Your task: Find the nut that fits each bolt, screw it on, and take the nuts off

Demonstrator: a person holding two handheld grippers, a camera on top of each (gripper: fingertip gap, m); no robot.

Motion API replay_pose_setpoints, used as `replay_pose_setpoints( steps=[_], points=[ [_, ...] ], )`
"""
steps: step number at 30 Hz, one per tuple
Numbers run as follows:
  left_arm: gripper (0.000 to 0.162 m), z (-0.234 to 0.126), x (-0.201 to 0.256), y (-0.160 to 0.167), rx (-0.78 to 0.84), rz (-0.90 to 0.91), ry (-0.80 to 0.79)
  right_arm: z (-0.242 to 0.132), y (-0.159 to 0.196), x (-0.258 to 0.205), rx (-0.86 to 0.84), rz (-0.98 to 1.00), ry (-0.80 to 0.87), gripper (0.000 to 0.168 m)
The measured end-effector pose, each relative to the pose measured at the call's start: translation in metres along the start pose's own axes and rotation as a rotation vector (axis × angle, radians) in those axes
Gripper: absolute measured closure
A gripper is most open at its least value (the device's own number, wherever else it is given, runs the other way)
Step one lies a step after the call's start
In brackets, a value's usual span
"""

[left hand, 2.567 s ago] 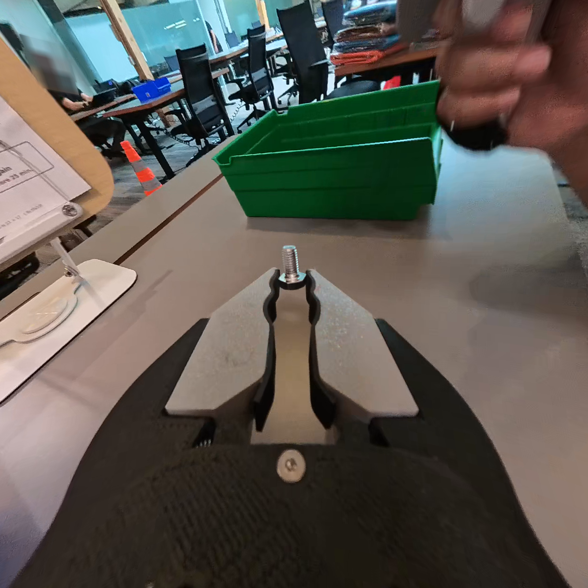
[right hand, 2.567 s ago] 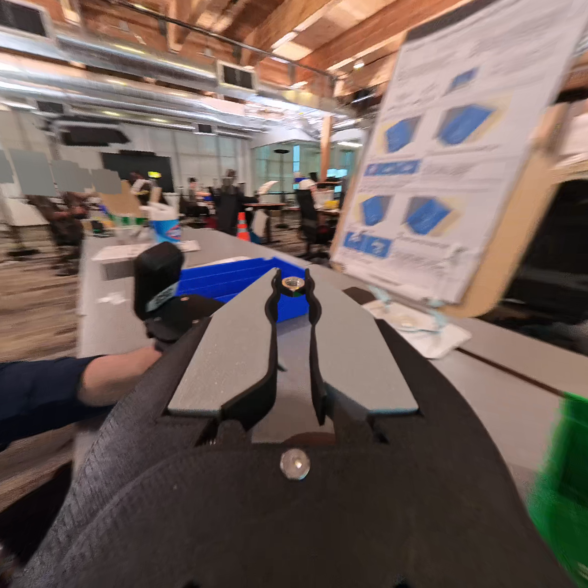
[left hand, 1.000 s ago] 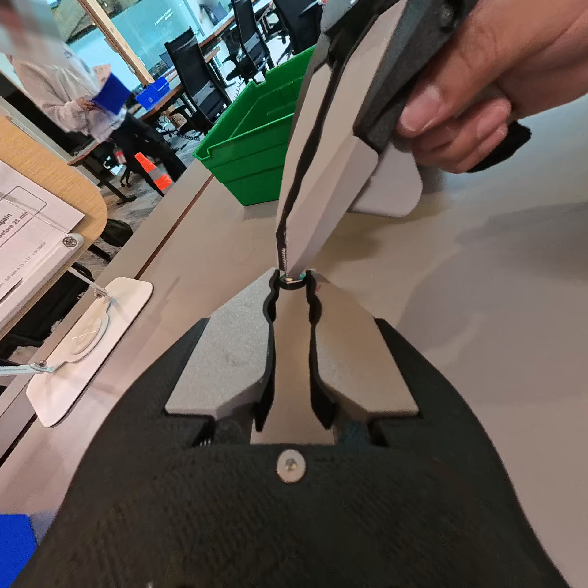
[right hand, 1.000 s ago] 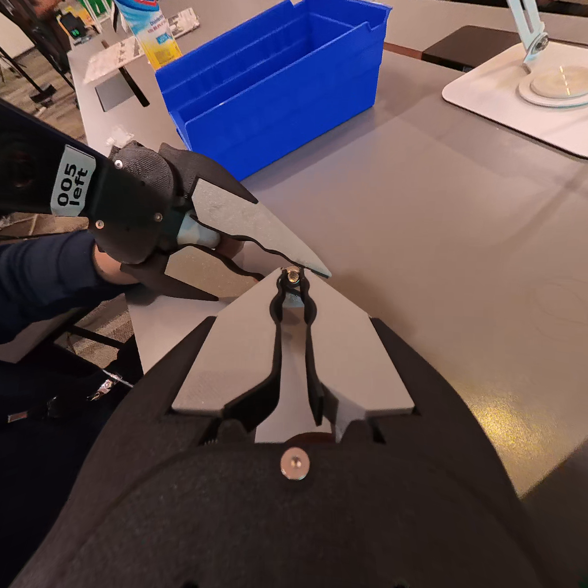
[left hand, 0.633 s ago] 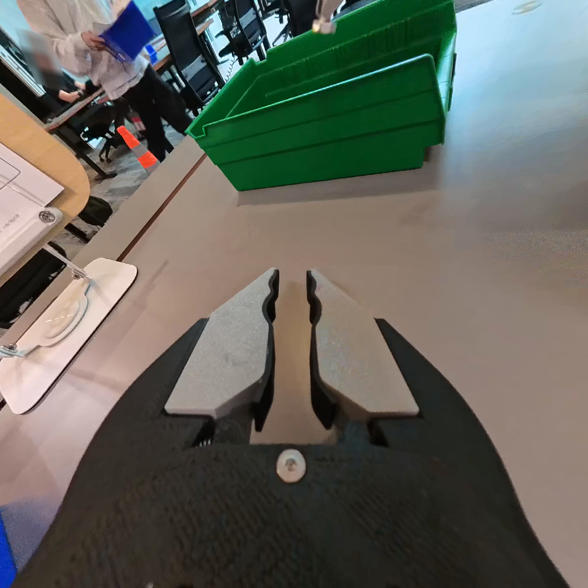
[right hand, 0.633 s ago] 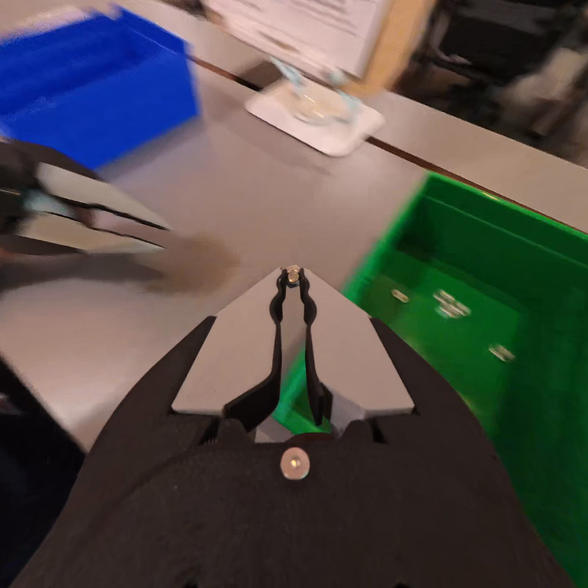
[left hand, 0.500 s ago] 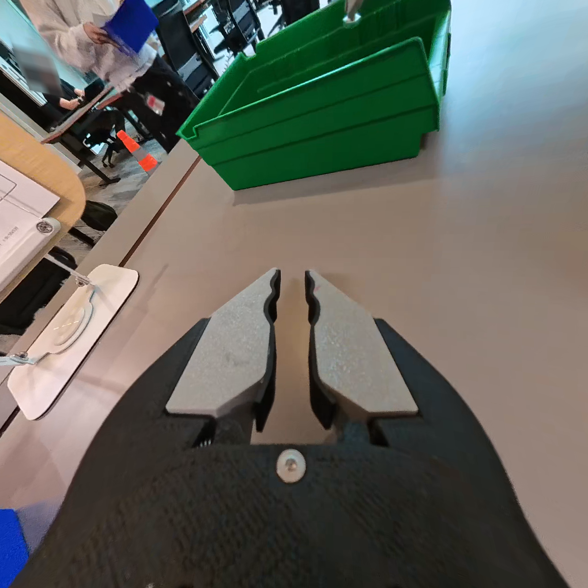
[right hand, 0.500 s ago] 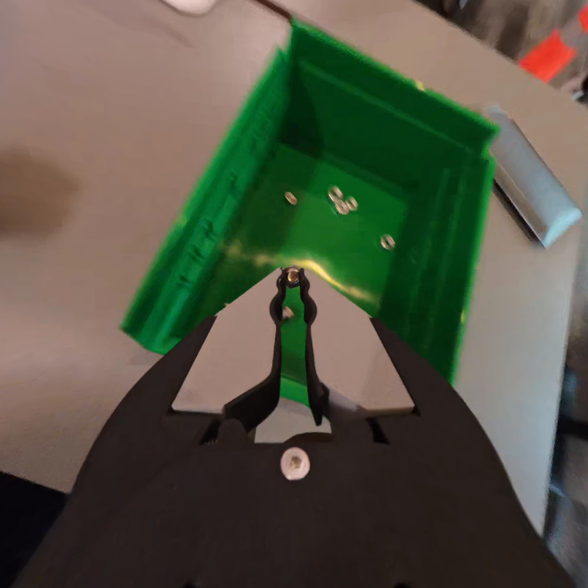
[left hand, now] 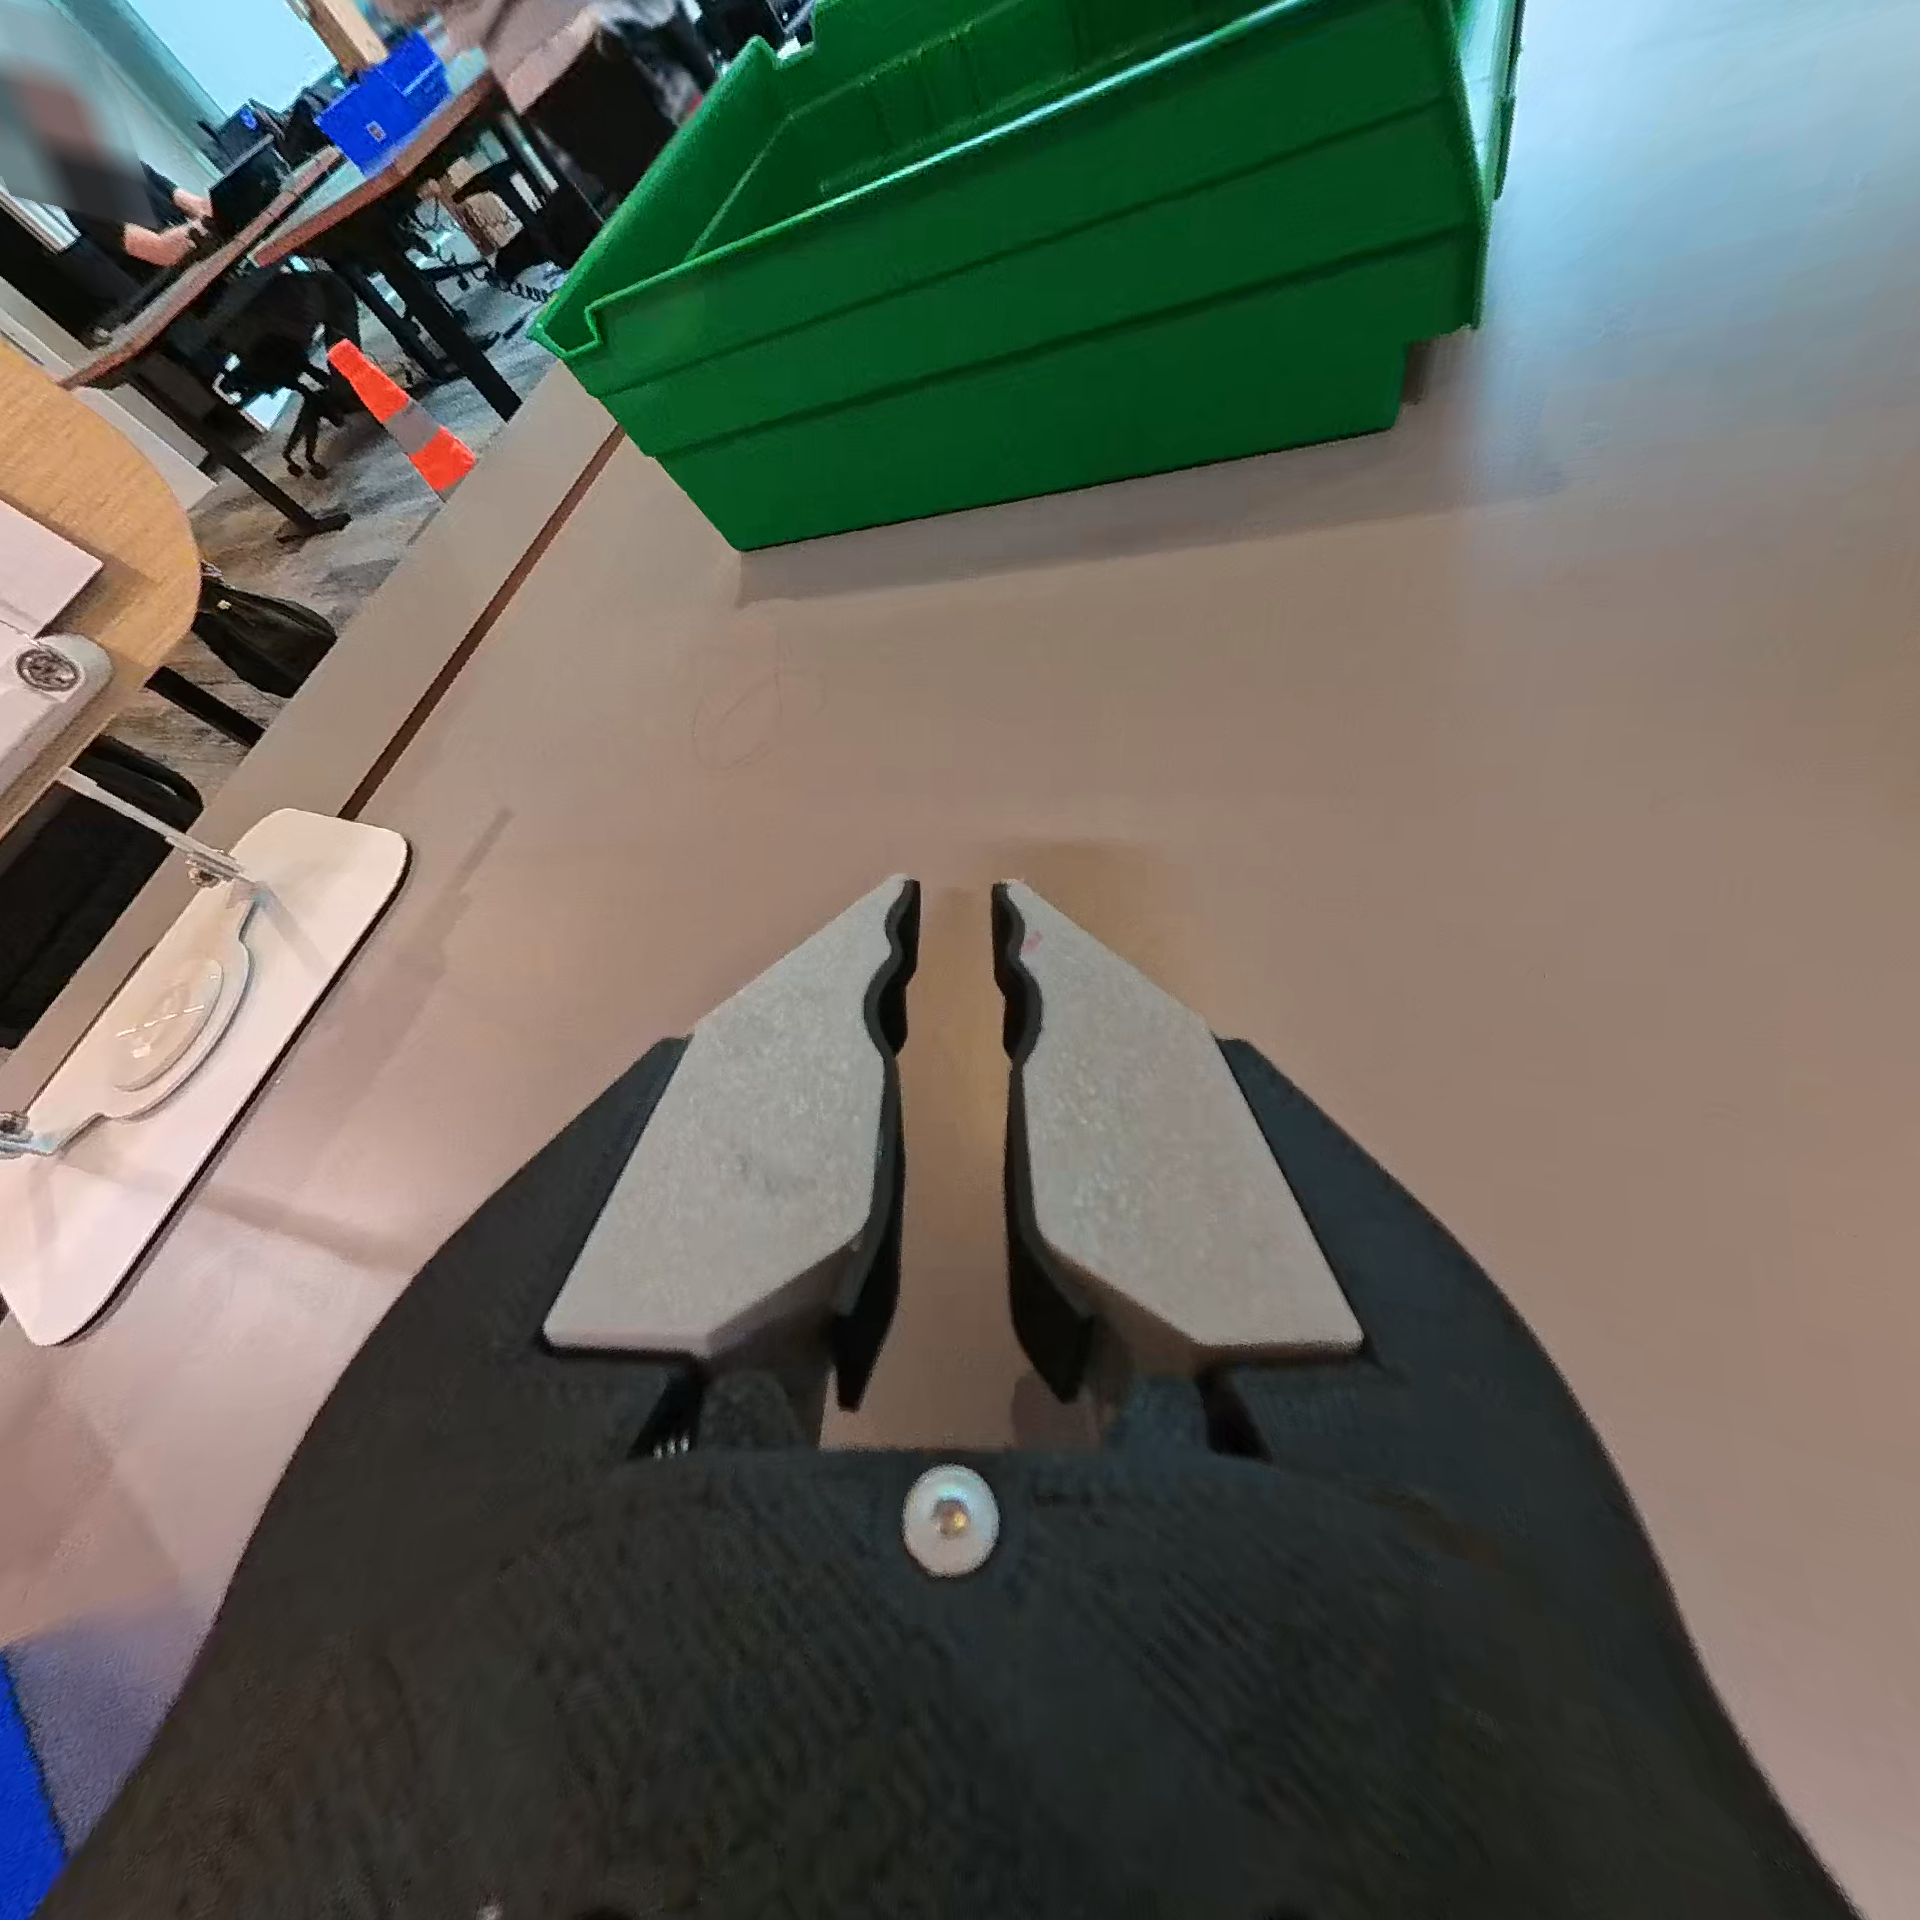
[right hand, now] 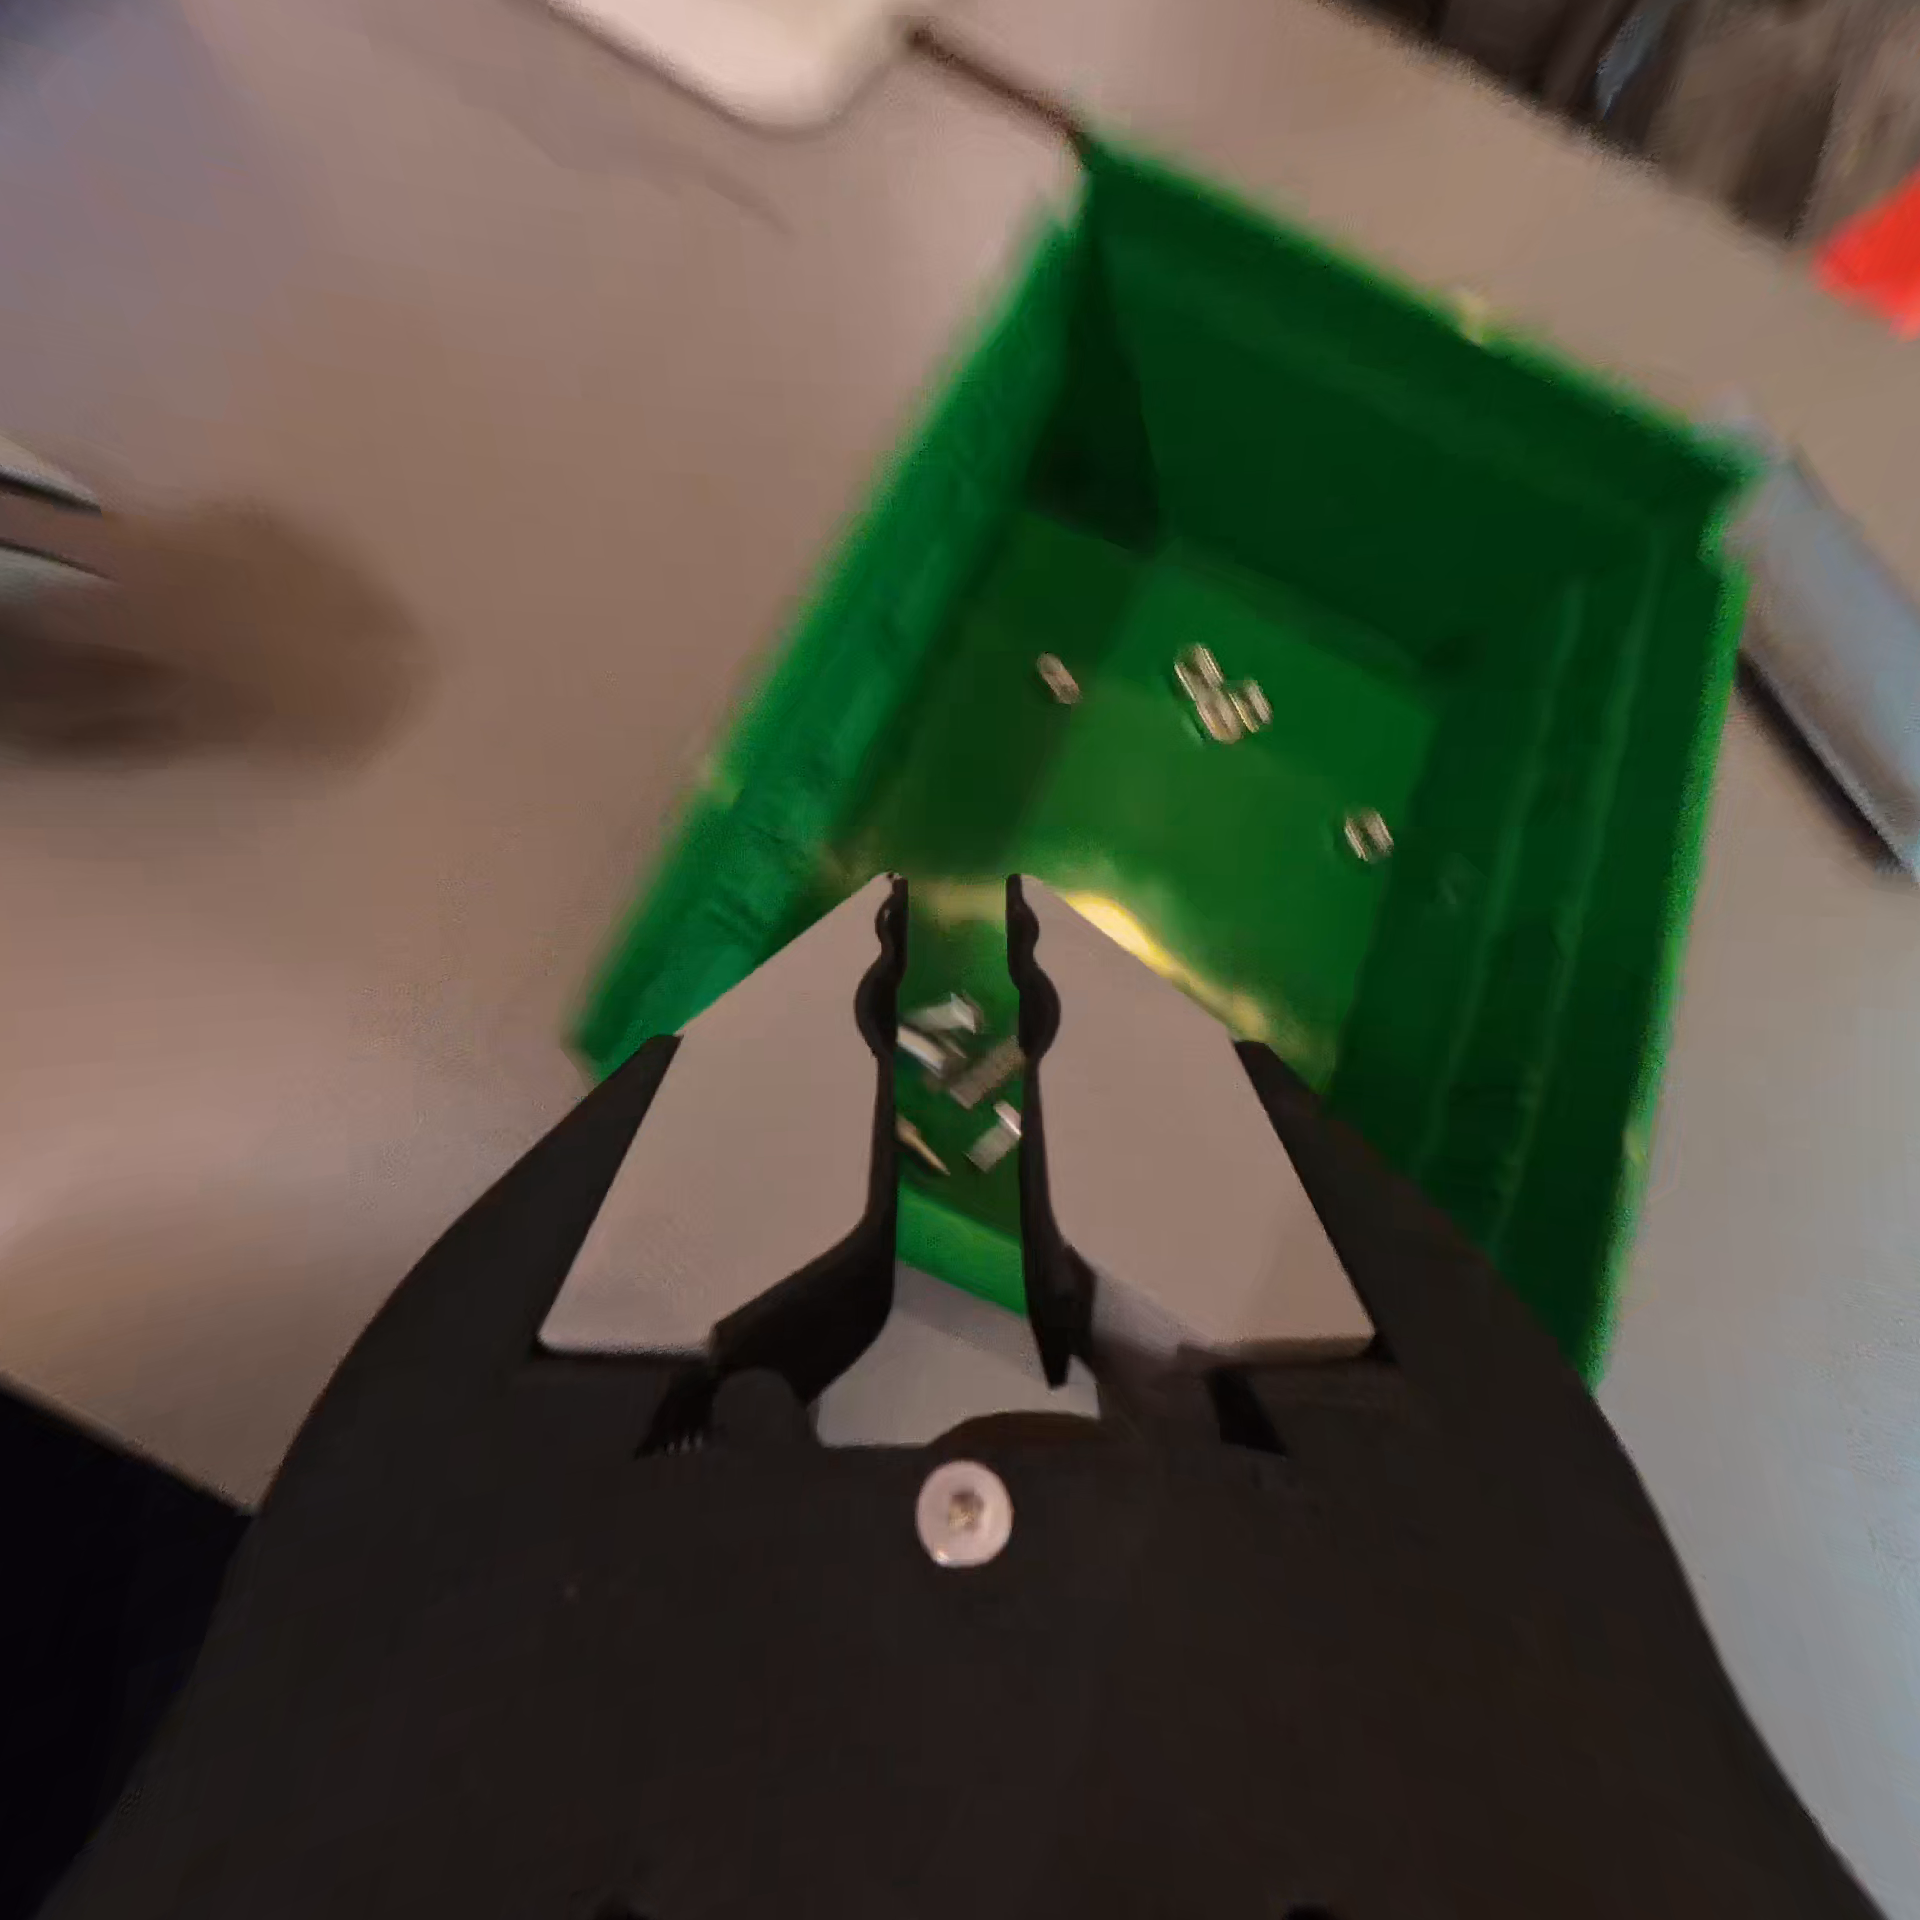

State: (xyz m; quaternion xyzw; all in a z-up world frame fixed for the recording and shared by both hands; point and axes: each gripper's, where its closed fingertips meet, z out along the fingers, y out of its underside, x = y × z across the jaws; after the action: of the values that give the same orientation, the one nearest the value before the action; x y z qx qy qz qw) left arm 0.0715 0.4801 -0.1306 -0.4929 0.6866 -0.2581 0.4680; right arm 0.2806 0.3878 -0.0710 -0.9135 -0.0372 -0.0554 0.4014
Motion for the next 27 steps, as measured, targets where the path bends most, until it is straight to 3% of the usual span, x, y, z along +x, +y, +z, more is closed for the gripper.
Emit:
replay_pose_setpoints(
  steps=[4,7,9,13,19,23,27],
  points=[
    [0.150,0.002,0.004,0.002,-0.015,0.013,0.010,-0.041,-0.081,-0.094,0.369,-0.092,-0.215,0.150],
    [0.150,0.002,0.003,0.004,-0.020,0.000,0.014,-0.039,-0.117,-0.152,0.538,-0.120,-0.319,0.147],
    [0.148,0.000,0.002,0.005,-0.016,-0.034,0.020,-0.011,-0.127,-0.182,0.542,-0.116,-0.378,0.142],
    [0.146,-0.024,0.010,-0.003,0.044,-0.205,0.095,0.060,-0.133,-0.196,0.563,-0.076,-0.360,0.141],
    [0.138,-0.139,-0.036,-0.008,0.015,-0.219,0.063,0.086,-0.121,-0.208,0.572,-0.029,-0.480,0.140],
    [0.132,-0.211,-0.126,0.044,-0.204,-0.239,-0.083,0.075,-0.117,-0.212,0.595,-0.076,-0.476,0.142],
    [0.127,-0.240,-0.190,0.143,-0.511,-0.462,-0.103,0.067,-0.119,-0.222,0.619,-0.094,-0.495,0.142]
  ],
)
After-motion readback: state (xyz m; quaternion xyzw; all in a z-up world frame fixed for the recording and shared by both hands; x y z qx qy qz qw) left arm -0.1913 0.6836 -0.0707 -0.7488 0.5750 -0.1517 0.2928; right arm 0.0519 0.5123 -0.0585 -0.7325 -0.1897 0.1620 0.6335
